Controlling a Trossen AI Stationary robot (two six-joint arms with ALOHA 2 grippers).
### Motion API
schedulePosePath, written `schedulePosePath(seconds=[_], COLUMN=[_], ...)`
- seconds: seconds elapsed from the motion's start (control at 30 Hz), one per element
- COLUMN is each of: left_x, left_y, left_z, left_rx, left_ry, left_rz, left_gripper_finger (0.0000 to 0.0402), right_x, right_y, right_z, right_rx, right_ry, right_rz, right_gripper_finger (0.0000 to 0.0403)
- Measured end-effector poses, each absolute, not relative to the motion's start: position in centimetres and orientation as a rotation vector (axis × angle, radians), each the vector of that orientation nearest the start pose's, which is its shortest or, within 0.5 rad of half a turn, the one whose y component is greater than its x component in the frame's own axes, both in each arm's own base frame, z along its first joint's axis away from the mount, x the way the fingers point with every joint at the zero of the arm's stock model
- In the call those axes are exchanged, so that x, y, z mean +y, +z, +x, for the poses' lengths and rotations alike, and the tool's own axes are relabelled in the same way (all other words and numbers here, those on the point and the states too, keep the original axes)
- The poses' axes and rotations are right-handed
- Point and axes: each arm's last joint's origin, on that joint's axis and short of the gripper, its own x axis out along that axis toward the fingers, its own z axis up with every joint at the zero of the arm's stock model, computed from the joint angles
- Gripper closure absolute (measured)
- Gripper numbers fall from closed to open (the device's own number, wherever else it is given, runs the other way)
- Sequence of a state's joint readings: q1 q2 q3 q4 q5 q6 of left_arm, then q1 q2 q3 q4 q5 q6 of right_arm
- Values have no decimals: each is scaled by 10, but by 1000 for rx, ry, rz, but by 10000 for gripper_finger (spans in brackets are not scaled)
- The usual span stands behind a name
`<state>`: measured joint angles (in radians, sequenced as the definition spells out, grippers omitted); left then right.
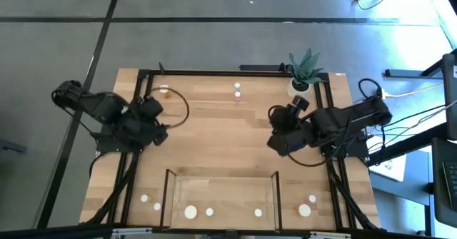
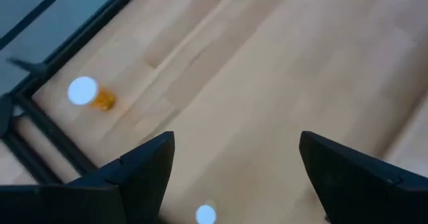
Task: Pick and place medicine bottles onto shelf by color
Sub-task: Put the bottom blue pill bottle on the shelf aligned with the other blue pill bottle
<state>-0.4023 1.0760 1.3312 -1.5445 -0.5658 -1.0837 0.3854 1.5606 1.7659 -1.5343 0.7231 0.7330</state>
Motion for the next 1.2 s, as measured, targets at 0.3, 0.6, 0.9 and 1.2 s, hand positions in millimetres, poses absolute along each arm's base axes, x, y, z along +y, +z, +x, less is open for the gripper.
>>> schedulePosePath(seconds=[0.3,0.6,0.9,1.2], left_x=[5,54,105,154], left_y=[371,365,339,312], left_z=[161,195,247,296], left_rx=[876,856,768,607], left_ry=[747,707,787,592], left_rz=[-408,-442,-502,-636], left_gripper_finger=[88,86,85,85], right_x=[73,66,38,15], right_y=[390,390,389,393], right_z=[243,245,251,246], right_rx=[903,939,1051,1087], right_ry=[-654,-634,-602,-615], right_rz=[-33,-108,-130,-118], right_gripper_finger=[196,196,196,196])
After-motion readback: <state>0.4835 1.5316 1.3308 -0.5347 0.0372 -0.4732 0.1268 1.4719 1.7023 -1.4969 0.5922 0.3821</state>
